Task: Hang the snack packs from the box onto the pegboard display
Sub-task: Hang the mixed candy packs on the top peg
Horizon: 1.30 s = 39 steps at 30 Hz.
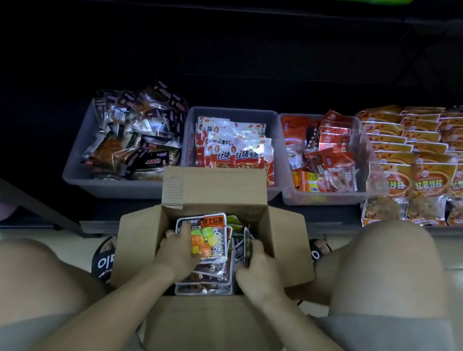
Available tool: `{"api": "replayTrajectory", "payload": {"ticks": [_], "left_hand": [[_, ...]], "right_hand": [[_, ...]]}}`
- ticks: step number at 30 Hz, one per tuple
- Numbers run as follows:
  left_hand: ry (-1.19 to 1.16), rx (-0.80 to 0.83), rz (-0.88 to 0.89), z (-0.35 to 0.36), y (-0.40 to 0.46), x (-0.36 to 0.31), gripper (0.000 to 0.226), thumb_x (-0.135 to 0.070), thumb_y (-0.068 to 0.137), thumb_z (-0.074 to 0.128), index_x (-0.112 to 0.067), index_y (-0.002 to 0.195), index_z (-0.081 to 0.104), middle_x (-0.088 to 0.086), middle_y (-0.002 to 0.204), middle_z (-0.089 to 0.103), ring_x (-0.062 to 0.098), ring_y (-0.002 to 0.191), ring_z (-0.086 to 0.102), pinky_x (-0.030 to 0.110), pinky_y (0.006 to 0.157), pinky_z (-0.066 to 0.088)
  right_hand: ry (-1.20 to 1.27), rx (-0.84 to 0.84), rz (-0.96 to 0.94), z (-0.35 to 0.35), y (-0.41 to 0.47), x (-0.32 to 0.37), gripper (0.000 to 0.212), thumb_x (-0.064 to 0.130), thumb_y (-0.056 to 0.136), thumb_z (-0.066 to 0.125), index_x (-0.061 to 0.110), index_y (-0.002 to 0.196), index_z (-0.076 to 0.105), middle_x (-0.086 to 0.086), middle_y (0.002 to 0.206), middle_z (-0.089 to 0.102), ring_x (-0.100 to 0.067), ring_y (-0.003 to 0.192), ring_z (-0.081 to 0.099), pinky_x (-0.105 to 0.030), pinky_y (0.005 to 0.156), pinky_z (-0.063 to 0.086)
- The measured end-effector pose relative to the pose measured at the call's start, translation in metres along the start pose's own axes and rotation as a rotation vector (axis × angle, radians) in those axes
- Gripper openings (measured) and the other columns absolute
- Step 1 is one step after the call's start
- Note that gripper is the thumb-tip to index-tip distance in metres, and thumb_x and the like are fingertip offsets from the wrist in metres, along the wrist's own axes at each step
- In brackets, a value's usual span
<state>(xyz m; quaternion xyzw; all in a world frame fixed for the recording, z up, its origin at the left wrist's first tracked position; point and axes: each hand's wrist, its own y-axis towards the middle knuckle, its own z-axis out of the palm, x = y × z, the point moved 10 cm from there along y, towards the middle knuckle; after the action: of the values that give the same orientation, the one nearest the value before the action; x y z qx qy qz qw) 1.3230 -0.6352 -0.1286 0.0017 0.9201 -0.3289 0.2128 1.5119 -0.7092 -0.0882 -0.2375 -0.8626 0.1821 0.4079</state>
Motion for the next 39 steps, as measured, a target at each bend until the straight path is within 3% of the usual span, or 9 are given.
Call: {"api": "replayTrajectory", "payload": {"ticks": [4, 11, 14, 16, 22, 29, 32, 34, 39], "left_hand": [[-0.005, -0.095, 0.036, -0.009, -0.005, -0.008, 0.05, -0.031, 0.096, 0.069, -0.014, 0.137, 0.045, 0.018, 0.137, 0.047, 0.039, 0.127, 0.05, 0.043, 0.106, 0.045], [-0.396, -0.199, 0.076, -0.037, -0.011, -0.021, 0.045, -0.004, 0.086, 0.079, -0.013, 0.108, 0.04, 0.002, 0.101, 0.061, 0.022, 0.094, 0.064, 0.02, 0.064, 0.044], [-0.7, -0.075, -0.039, -0.027, -0.012, -0.018, 0.057, -0.002, 0.085, 0.079, -0.014, 0.121, 0.036, 0.006, 0.108, 0.066, 0.023, 0.102, 0.068, 0.029, 0.078, 0.056], [-0.86, 0.018, -0.075, -0.02, -0.015, -0.019, 0.045, 0.002, 0.086, 0.071, -0.014, 0.122, 0.049, 0.009, 0.111, 0.071, 0.025, 0.102, 0.071, 0.042, 0.091, 0.059], [-1.148, 0.245, -0.021, -0.012, -0.033, -0.039, 0.025, -0.008, 0.098, 0.056, -0.005, 0.116, 0.074, 0.018, 0.106, 0.078, 0.028, 0.09, 0.077, 0.037, 0.076, 0.062], [-1.216, 0.442, -0.131, -0.009, -0.047, -0.023, 0.073, -0.064, 0.105, 0.037, -0.005, 0.125, 0.074, 0.026, 0.122, 0.073, 0.04, 0.111, 0.072, 0.048, 0.096, 0.058], [-1.119, 0.346, -0.022, -0.024, -0.05, -0.024, 0.045, -0.041, 0.093, 0.073, -0.009, 0.124, 0.074, 0.02, 0.12, 0.076, 0.034, 0.111, 0.074, 0.048, 0.099, 0.058], [-1.079, 0.216, 0.007, -0.035, -0.044, -0.013, 0.058, -0.037, 0.076, 0.089, -0.011, 0.124, 0.072, 0.014, 0.117, 0.078, 0.032, 0.113, 0.073, 0.053, 0.109, 0.052], [-1.043, -0.142, 0.041, -0.098, -0.036, 0.009, 0.026, -0.019, 0.092, 0.08, -0.018, 0.115, 0.069, 0.003, 0.104, 0.081, 0.021, 0.095, 0.079, 0.046, 0.095, 0.06]], "right_hand": [[0.18, -0.111, 0.012, -0.018, -0.004, 0.004, 0.024, 0.013, 0.1, 0.051, 0.017, 0.124, 0.055, -0.01, 0.1, 0.072, -0.032, 0.091, 0.068, -0.04, 0.077, 0.055], [0.543, -0.265, 0.12, -0.046, -0.005, -0.009, 0.018, 0.017, 0.106, 0.049, 0.022, 0.113, 0.065, 0.001, 0.1, 0.073, -0.016, 0.091, 0.069, -0.036, 0.084, 0.055], [0.66, -0.276, 0.055, -0.051, -0.009, 0.0, 0.019, 0.013, 0.106, 0.051, 0.024, 0.113, 0.065, 0.003, 0.104, 0.074, -0.006, 0.088, 0.069, -0.019, 0.071, 0.053], [0.576, -0.22, -0.12, -0.05, -0.014, 0.021, 0.027, 0.011, 0.105, 0.054, 0.027, 0.125, 0.064, 0.009, 0.11, 0.073, 0.001, 0.095, 0.069, -0.012, 0.073, 0.054], [-0.034, -0.037, -0.624, 0.0, -0.038, 0.067, 0.065, 0.002, 0.092, 0.059, 0.029, 0.151, 0.052, 0.011, 0.153, 0.051, -0.003, 0.143, 0.041, -0.016, 0.119, 0.03], [-0.287, -0.013, -0.796, 0.014, -0.055, 0.073, 0.065, 0.007, 0.091, 0.055, 0.027, 0.153, 0.047, 0.011, 0.164, 0.037, -0.01, 0.154, 0.025, -0.025, 0.125, 0.019], [-0.237, 0.047, -0.824, 0.014, -0.058, 0.079, 0.073, 0.005, 0.087, 0.056, 0.026, 0.155, 0.045, 0.014, 0.165, 0.032, -0.003, 0.156, 0.017, -0.02, 0.126, 0.015], [-0.145, 0.023, -0.853, 0.006, -0.063, 0.086, 0.07, 0.01, 0.086, 0.061, 0.023, 0.154, 0.047, 0.012, 0.164, 0.035, -0.001, 0.154, 0.021, -0.018, 0.124, 0.018], [0.174, -0.246, -0.427, -0.033, -0.028, 0.048, 0.034, 0.01, 0.088, 0.072, 0.026, 0.115, 0.059, 0.006, 0.116, 0.065, -0.002, 0.11, 0.062, -0.011, 0.089, 0.047]]}}
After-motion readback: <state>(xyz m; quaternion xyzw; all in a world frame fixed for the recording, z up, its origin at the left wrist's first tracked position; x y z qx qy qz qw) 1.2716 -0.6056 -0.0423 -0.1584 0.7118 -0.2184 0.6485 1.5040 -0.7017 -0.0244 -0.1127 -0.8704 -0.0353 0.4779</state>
